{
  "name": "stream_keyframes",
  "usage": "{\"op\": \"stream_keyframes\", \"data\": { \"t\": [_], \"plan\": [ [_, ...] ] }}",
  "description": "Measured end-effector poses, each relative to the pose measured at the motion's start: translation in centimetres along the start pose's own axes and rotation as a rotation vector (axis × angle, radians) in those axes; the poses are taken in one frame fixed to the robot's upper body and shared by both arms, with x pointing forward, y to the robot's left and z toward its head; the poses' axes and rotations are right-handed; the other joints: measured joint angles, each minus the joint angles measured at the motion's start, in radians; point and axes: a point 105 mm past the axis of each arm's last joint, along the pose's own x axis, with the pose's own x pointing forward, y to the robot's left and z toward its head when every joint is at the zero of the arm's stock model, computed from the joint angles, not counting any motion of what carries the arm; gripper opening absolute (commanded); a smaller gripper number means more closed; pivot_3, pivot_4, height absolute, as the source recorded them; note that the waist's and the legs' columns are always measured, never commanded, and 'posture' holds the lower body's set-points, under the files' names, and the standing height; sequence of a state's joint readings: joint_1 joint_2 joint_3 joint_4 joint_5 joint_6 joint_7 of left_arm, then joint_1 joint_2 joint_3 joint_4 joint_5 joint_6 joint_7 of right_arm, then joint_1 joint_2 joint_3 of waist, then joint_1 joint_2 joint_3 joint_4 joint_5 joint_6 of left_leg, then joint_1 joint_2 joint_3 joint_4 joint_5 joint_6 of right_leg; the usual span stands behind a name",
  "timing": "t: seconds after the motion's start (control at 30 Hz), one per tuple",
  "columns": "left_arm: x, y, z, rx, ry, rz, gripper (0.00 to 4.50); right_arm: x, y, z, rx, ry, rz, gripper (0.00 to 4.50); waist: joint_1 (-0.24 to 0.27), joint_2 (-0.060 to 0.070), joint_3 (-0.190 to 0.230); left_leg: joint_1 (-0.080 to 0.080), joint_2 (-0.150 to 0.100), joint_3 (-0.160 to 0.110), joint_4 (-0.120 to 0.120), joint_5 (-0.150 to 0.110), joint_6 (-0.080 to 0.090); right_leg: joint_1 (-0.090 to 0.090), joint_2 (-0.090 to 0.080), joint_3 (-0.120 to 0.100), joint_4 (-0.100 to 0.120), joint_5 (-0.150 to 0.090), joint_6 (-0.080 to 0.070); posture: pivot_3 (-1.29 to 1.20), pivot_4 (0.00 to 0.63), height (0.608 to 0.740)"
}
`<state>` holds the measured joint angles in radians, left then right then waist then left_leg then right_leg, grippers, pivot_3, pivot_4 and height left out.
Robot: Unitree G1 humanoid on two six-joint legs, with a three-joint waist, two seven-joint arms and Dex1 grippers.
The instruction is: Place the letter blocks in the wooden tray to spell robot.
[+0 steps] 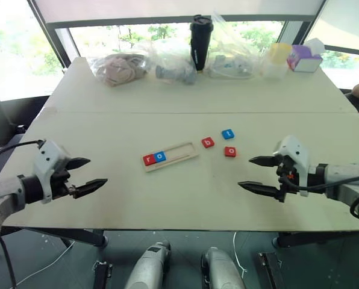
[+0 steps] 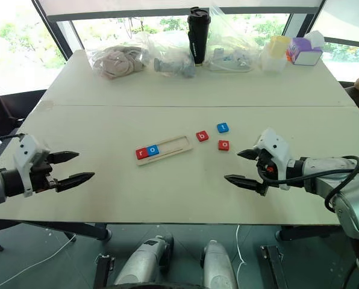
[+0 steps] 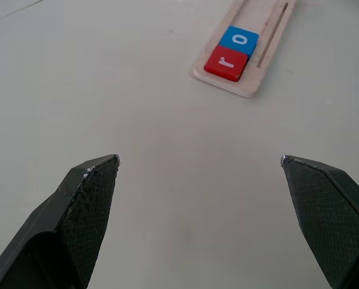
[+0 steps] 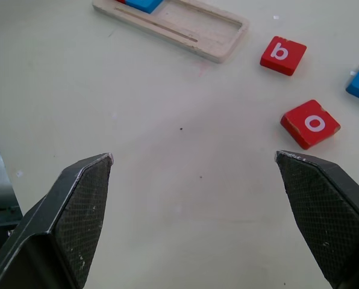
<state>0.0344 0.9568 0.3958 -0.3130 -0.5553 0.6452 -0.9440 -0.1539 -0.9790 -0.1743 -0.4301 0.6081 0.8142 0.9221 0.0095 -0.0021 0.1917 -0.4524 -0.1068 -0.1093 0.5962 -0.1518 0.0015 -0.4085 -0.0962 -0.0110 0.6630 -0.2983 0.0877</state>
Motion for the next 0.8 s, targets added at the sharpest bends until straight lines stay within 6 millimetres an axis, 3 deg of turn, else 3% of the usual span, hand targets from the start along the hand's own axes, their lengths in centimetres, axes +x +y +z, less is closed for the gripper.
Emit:
{"op": "stream_keyframes", "data": {
  "t": [0.17,0.6,0.8],
  "plan": [
    [-0.2,0.9,0.2,0.016,0.000,0.018,4.50,0.1,-0.2,0.2,-0.010,-0.009,-0.006,4.48,0.000,0.000,0.000,0.000,0.000,0.000,0.000,0.000,0.000,0.000,0.000,0.000,0.000,0.000,0.000,0.00,0.150,0.740],
    [1.1,1.0,-1.0,0.019,0.055,-0.014,4.50,0.8,-0.8,-0.6,0.016,-0.004,-0.033,4.48,0.000,0.000,0.000,0.000,0.000,0.000,-0.001,0.000,0.000,0.000,0.000,0.000,0.000,0.000,0.000,0.00,0.150,0.740],
    [1.1,1.1,-0.8,0.044,0.046,-0.012,4.50,0.9,-1.2,0.3,-0.001,-0.024,-0.031,4.48,0.000,0.000,0.000,0.001,0.000,0.000,-0.001,0.000,0.000,0.000,0.000,0.000,0.000,0.000,0.000,0.00,0.150,0.740]
  ]
}}
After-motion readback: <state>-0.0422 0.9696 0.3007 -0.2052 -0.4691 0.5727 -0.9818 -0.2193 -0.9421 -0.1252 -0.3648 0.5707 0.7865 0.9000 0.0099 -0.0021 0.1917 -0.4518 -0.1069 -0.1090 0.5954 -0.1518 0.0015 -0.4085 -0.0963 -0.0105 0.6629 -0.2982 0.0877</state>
